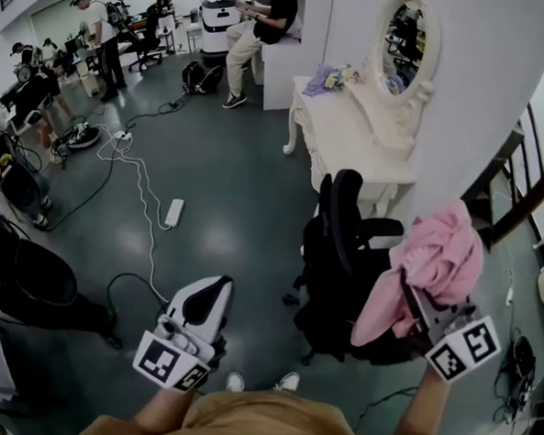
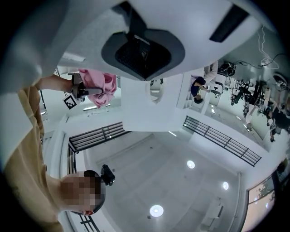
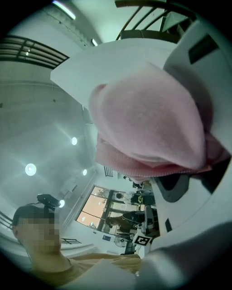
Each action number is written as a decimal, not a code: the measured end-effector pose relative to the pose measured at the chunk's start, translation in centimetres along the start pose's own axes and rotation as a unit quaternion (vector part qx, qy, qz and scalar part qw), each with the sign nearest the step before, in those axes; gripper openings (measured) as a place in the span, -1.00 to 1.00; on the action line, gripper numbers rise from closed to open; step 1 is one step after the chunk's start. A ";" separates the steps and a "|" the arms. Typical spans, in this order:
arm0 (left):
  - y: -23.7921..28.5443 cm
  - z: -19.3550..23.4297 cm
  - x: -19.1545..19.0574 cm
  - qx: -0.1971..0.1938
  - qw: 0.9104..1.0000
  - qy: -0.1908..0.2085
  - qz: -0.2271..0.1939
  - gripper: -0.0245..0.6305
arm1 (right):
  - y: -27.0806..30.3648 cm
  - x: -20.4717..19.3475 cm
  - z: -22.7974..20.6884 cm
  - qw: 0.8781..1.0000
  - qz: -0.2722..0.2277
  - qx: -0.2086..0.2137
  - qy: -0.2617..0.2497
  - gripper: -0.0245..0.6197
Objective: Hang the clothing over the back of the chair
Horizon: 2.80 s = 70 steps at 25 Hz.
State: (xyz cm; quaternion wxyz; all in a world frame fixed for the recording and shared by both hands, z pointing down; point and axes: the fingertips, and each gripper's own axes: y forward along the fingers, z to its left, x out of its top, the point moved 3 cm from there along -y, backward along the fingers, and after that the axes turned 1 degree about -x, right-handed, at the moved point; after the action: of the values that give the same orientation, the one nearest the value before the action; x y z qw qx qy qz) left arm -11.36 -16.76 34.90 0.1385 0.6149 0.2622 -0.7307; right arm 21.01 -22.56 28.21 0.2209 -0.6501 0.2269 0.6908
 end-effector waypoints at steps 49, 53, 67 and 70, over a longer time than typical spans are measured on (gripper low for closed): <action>-6.5 4.4 0.9 0.067 0.998 0.006 -0.002 -0.92 | 20.2 2.3 7.5 0.922 0.155 0.179 -0.308 -0.06; -6.3 4.3 0.5 0.060 0.998 -0.001 -0.005 -0.92 | 21.2 -0.9 9.8 0.891 0.221 0.206 -0.339 0.03; -6.9 5.7 0.0 0.048 0.999 -0.019 -0.002 -0.92 | 21.9 -6.3 9.7 0.846 0.296 0.160 -0.414 0.25; -7.1 5.7 0.1 0.040 0.999 -0.021 -0.002 -0.92 | 21.5 -6.6 9.6 0.850 0.303 0.151 -0.405 0.25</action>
State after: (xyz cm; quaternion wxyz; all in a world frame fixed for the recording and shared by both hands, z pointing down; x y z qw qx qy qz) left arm -19.85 -14.09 36.95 0.1178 0.6039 0.2314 -0.7536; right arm 0.87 -34.03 35.84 0.1687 -0.1707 0.4043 0.8826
